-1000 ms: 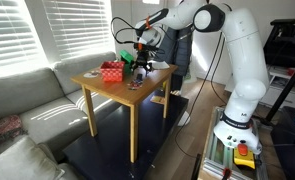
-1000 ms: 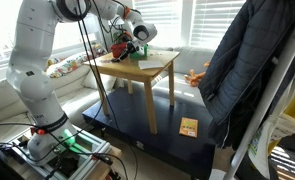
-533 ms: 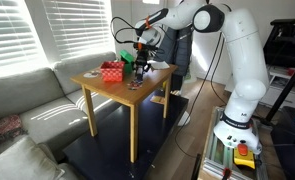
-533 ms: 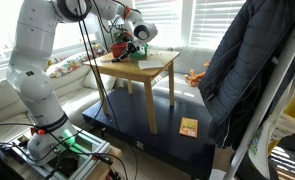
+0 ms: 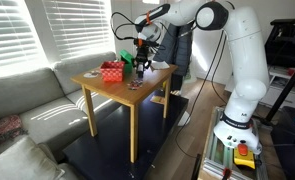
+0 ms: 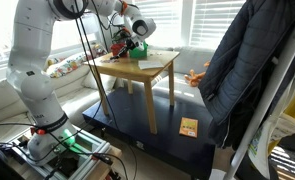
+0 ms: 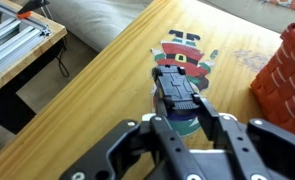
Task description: Flip the toy car over
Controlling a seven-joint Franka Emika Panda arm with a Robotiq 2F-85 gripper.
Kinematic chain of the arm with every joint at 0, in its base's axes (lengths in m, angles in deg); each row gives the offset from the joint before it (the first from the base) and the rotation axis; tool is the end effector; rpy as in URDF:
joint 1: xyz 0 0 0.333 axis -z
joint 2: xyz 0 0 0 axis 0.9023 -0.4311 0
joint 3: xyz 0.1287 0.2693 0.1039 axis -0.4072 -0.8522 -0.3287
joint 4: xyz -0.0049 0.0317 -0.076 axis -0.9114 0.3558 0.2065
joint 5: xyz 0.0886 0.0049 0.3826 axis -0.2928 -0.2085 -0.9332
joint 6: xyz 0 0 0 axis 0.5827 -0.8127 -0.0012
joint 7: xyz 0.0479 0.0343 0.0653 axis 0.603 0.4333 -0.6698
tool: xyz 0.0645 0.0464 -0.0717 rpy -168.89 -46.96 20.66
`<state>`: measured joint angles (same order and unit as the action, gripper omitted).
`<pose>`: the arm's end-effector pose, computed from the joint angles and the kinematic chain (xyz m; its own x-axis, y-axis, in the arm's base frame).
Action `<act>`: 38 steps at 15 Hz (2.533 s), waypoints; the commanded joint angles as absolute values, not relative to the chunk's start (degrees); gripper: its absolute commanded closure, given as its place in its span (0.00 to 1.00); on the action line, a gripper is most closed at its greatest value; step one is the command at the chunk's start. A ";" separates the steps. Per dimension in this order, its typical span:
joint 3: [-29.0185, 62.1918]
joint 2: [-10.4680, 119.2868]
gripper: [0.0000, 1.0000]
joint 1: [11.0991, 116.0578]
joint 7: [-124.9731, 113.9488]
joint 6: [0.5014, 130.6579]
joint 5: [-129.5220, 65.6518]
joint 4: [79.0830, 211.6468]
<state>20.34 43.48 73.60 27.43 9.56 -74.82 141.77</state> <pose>0.6145 -0.0921 0.3648 0.3414 -0.5294 -0.7766 -0.8820 -0.4660 -0.0701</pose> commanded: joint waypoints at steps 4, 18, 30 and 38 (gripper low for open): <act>22.62 57.60 0.88 70.02 28.72 13.85 -57.96 148.72; 16.81 75.50 0.88 67.16 46.88 57.16 -31.83 170.64; 13.42 78.17 0.63 68.86 75.93 65.96 -0.94 177.18; 10.93 78.99 0.88 68.37 80.06 63.86 6.48 178.01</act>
